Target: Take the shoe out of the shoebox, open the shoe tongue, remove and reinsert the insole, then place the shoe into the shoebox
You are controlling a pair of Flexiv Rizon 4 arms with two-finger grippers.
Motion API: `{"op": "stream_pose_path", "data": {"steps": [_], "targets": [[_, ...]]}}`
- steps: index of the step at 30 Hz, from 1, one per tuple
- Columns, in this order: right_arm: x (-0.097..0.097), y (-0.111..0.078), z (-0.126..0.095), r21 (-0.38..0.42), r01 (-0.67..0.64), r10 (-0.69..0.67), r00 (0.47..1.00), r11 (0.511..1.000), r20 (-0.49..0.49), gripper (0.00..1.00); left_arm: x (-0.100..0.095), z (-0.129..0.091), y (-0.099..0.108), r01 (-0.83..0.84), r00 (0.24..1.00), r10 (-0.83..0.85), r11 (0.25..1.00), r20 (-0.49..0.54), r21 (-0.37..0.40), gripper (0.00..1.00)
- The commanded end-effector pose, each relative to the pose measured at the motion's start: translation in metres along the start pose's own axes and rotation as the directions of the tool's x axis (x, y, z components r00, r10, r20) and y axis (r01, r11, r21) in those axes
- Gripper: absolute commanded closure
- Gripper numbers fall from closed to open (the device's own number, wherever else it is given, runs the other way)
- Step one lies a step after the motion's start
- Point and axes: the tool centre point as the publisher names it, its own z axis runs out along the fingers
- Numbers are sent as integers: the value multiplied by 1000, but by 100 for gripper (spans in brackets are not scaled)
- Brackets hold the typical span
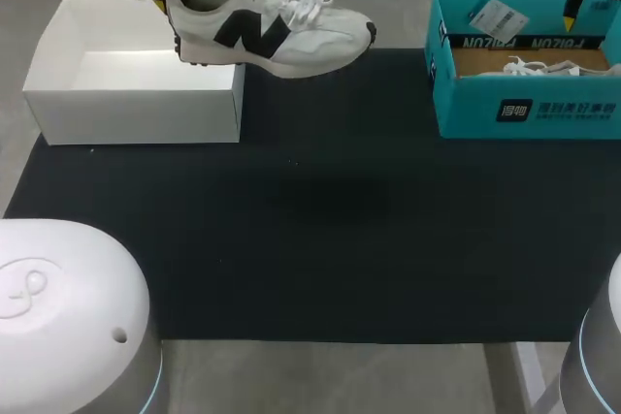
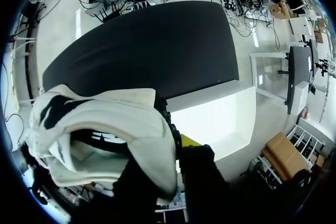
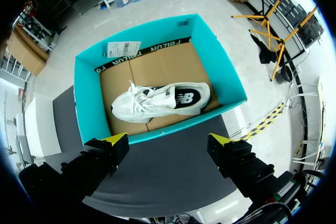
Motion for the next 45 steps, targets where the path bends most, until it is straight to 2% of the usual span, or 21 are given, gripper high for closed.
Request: {"op": "stream_pose_path", "data": {"steps": [1,4,10,17,22,27,38,45], "targets": [[0,-1,0,-2,-1,1,1000,1000,-1,0,1,-1,-2,0,1000,0,1000,1,-7,100],[0,-1,0,-2,-1,1,1000,1000,-1,0,1,-1,-2,0,1000,0,1000,1,-7,100],[0,-1,0,-2,-1,1,1000,1000,-1,0,-22,-12,-32,37,999,-38,998,-22,-52,100],[0,-1,0,-2,-1,1,1000,1000,-1,0,-43,-9,-58,86,995,-89,994,-41,-69,100],[0,-1,0,-2,-1,1,1000,1000,-1,0,-68,8,-78,79,997,-80,997,-21,-23,100],[0,-1,0,-2,-1,1,1000,1000,-1,0,-93,41,-100,111,994,-111,993,-16,48,100],[0,-1,0,-2,-1,1,1000,1000,-1,0,-115,75,-133,273,962,-271,961,-33,43,100],[0,-1,0,-2,-1,1,1000,1000,-1,0,-138,88,-150,263,964,-262,963,-38,56,100]]}}
